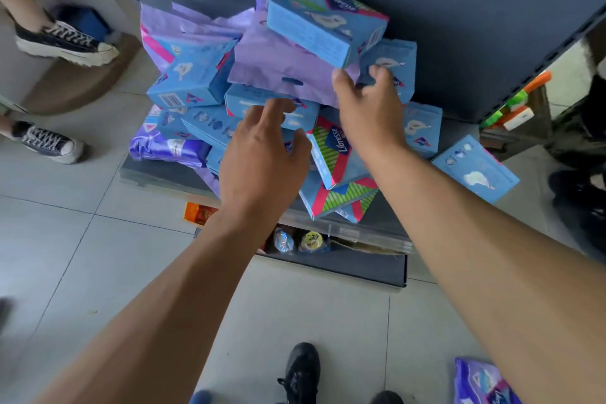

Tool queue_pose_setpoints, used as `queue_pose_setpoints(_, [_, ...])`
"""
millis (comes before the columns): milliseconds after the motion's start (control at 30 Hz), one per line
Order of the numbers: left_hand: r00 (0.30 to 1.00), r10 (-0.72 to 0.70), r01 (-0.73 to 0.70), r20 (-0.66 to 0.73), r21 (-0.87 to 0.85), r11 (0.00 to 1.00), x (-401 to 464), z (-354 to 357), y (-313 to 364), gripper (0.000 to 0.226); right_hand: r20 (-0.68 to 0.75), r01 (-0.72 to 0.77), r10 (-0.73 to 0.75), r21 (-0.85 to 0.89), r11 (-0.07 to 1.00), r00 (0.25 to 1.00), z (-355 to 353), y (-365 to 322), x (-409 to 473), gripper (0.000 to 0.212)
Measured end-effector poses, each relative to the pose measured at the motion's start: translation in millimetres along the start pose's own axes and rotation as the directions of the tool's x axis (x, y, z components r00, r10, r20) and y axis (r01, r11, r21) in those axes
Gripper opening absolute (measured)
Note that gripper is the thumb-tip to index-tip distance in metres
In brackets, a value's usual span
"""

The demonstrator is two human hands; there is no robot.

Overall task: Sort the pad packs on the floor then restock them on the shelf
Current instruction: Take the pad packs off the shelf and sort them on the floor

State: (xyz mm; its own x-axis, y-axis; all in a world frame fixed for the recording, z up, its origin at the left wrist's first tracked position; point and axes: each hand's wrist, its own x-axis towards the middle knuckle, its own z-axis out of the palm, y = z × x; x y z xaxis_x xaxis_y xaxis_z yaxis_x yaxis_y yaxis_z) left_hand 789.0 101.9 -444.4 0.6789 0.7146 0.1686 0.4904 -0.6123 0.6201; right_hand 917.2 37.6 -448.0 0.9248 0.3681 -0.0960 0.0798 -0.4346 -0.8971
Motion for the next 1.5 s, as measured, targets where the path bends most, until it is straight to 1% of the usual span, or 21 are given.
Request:
queue_pose_setpoints(33, [1.000, -0.002, 0.002, -0.003, 0.002, 1.000, 3, -1, 0, 0.032, 0.004, -0.016, 0.016, 0.025, 1.000, 1.000, 2, -1, 3, 0.060])
queue_pose_setpoints(133, [1.000, 0.004, -0.005, -0.017, -0.012, 1.000, 8, -5, 0, 0.030, 0.025, 0.000, -0.002, 0.090, 0.996, 1.000, 8, 5, 7, 0.057])
queue_pose_setpoints(167, [1.000, 0.008, -0.008, -0.019, -0.014, 1.000, 9, -5, 0, 0.030, 0.011, 0.003, -0.004, 0.103, 0.995, 1.000, 9, 7, 8, 0.052])
queue_pose_setpoints(300, [1.000, 0.025, -0.026, -0.019, -0.006, 1.000, 11, -4, 0, 0.030, -0.079, 0.030, -0.020, 0.130, 0.991, 0.997, 5, 12, 9, 0.021])
queue_pose_setpoints(367, [0.998, 0.050, -0.049, -0.039, 0.016, 0.999, 12, -3, -1, 0.031, -0.097, 0.039, -0.022, 0.172, 0.984, 0.995, -1, 14, 4, 0.013])
queue_pose_setpoints(433, [0.993, 0.104, -0.099, -0.061, 0.075, 0.992, 13, -1, -3, 0.035, -0.119, 0.026, 0.003, 0.242, 0.970, 0.993, -11, 19, -2, 0.008])
queue_pose_setpoints(500, [0.985, 0.164, -0.158, -0.046, 0.109, 0.981, 15, 1, -4, 0.042, -0.146, 0.007, 0.050, 0.369, 0.929, 0.988, -24, 21, -8, 0.012])
queue_pose_setpoints(567, [0.981, 0.194, -0.190, -0.029, 0.109, 0.976, 16, 4, -5, 0.047, -0.137, -0.029, 0.116, 0.515, 0.857, 0.984, -37, 21, -11, 0.012])
queue_pose_setpoints(633, [0.974, 0.222, -0.217, -0.050, 0.090, 0.972, 16, 8, -4, 0.053, -0.082, -0.098, 0.189, 0.622, 0.777, 0.978, -47, 19, -12, 0.014])
queue_pose_setpoints(700, [0.963, 0.258, -0.252, -0.080, 0.069, 0.965, 15, 12, -1, 0.061, -0.026, -0.152, 0.232, 0.686, 0.712, 0.972, -55, 17, -14, 0.019])
queue_pose_setpoints(833, [0.959, 0.274, -0.270, -0.080, 0.050, 0.961, 16, 19, 3, 0.075, 0.001, -0.151, 0.222, 0.738, 0.658, 0.975, -66, 16, -15, 0.021])
queue_pose_setpoints(933, [0.960, 0.273, -0.273, -0.068, 0.001, 0.962, 19, 23, 4, 0.076, 0.014, -0.162, 0.227, 0.744, 0.649, 0.974, -73, 21, -15, 0.023])
queue_pose_setpoints(1000, [0.956, 0.286, -0.289, -0.065, -0.057, 0.956, 20, 24, 7, 0.072, 0.039, -0.173, 0.218, 0.751, 0.637, 0.975, -77, 25, -18, 0.024])
queue_pose_setpoints(1100, [0.938, 0.332, -0.343, -0.103, -0.125, 0.931, 20, 22, 14, 0.055, 0.071, -0.198, 0.229, 0.778, 0.596, 0.971, -82, 34, -21, 0.023])
queue_pose_setpoints(1233, [0.903, 0.404, -0.429, -0.149, -0.218, 0.877, 20, 21, 29, 0.052, 0.077, -0.198, 0.233, 0.808, 0.555, 0.969, -93, 49, -21, 0.019])
queue_pose_setpoints(1333, [0.885, 0.432, -0.462, -0.171, -0.231, 0.856, 20, 26, 42, 0.039, 0.025, -0.181, 0.263, 0.786, 0.591, 0.965, -105, 56, -24, 0.014])
queue_pose_setpoints(1367, [0.890, 0.419, -0.453, -0.180, -0.244, 0.857, 20, 29, 47, 0.037, -0.002, -0.168, 0.265, 0.769, 0.616, 0.964, -110, 57, -27, 0.018])
queue_pose_setpoints(1400, [0.900, 0.391, -0.432, -0.191, -0.273, 0.860, 19, 31, 54, 0.035, -0.034, -0.139, 0.246, 0.746, 0.651, 0.969, -114, 59, -30, 0.027])
queue_pose_setpoints(1467, [0.919, 0.338, -0.391, -0.204, -0.354, 0.849, 16, 36, 71, 0.030, -0.079, -0.072, 0.168, 0.671, 0.738, 0.983, -120, 61, -38, 0.042])
queue_pose_setpoints(1500, [0.933, 0.304, -0.358, -0.193, -0.402, 0.843, 13, 38, 80, 0.028, -0.087, -0.054, 0.138, 0.627, 0.777, 0.987, -122, 62, -42, 0.045])
